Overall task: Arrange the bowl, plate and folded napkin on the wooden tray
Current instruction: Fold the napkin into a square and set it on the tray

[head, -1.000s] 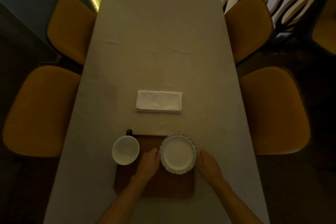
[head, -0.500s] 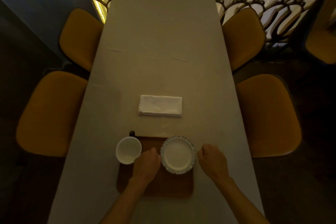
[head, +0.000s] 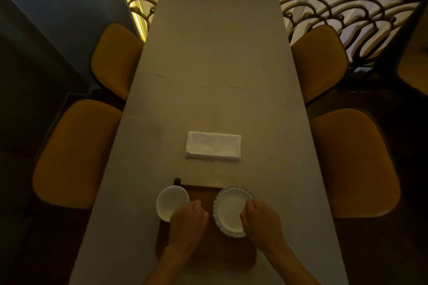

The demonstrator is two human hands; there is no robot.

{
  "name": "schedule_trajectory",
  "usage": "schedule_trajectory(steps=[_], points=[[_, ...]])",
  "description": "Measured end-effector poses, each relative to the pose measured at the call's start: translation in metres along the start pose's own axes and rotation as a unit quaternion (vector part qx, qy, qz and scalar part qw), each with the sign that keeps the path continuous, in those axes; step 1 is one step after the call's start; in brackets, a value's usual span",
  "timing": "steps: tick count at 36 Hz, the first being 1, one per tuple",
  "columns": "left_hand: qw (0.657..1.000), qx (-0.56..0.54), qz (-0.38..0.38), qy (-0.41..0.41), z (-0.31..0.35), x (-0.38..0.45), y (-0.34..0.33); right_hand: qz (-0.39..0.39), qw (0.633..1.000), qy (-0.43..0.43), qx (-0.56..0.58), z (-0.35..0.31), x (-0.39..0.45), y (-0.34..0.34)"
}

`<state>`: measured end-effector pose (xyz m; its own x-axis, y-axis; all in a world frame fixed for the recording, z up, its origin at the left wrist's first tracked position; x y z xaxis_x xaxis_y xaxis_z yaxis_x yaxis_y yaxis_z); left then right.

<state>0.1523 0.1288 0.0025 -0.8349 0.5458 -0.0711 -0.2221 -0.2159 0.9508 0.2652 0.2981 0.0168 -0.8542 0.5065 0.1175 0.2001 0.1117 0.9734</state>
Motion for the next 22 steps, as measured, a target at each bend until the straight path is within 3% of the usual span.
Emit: schedule_trajectory(steps=[3,5,7,8,11,15,22], points=[[0.994,0.07,-0.04,-0.07,0.004,0.014,-0.006,0.005,1.0,0.027,-0.016,-0.01,0.012,-0.003],[0.987,0.131,-0.053,-0.073,0.001,0.03,-0.001,0.0,1.0,0.014,-0.009,-0.01,0.021,-0.01],[0.975,0.164,-0.084,-0.128,0.0,0.043,-0.012,-0.006,1.0,-0.006,-0.004,-0.008,0.03,-0.02],[0.973,0.161,-0.078,-0.146,0.0,0.05,-0.014,-0.008,1.0,-0.014,-0.004,-0.006,0.034,-0.024],[0.992,0.097,-0.005,-0.076,-0.012,0.076,-0.005,-0.005,1.0,-0.015,-0.007,-0.006,0.051,-0.03],[0.991,0.08,0.074,-0.079,-0.011,0.117,0.012,0.015,0.999,-0.03,0.006,-0.005,0.084,-0.036],[0.992,-0.05,0.037,-0.108,-0.012,0.185,-0.01,0.034,0.998,-0.054,0.013,0.0,0.137,-0.047]])
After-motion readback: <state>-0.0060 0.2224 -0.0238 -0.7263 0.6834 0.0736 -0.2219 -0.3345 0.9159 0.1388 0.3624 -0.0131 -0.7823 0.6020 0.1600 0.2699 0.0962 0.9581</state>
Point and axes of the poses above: each hand's wrist, its own x-axis towards the middle knuckle, its own y-axis out of the back of the hand, z = x × y, the point moved 7 cm from there along x, towards the middle knuckle, and after that the axes turned 15 degrees about z, right-handed, at the moved point
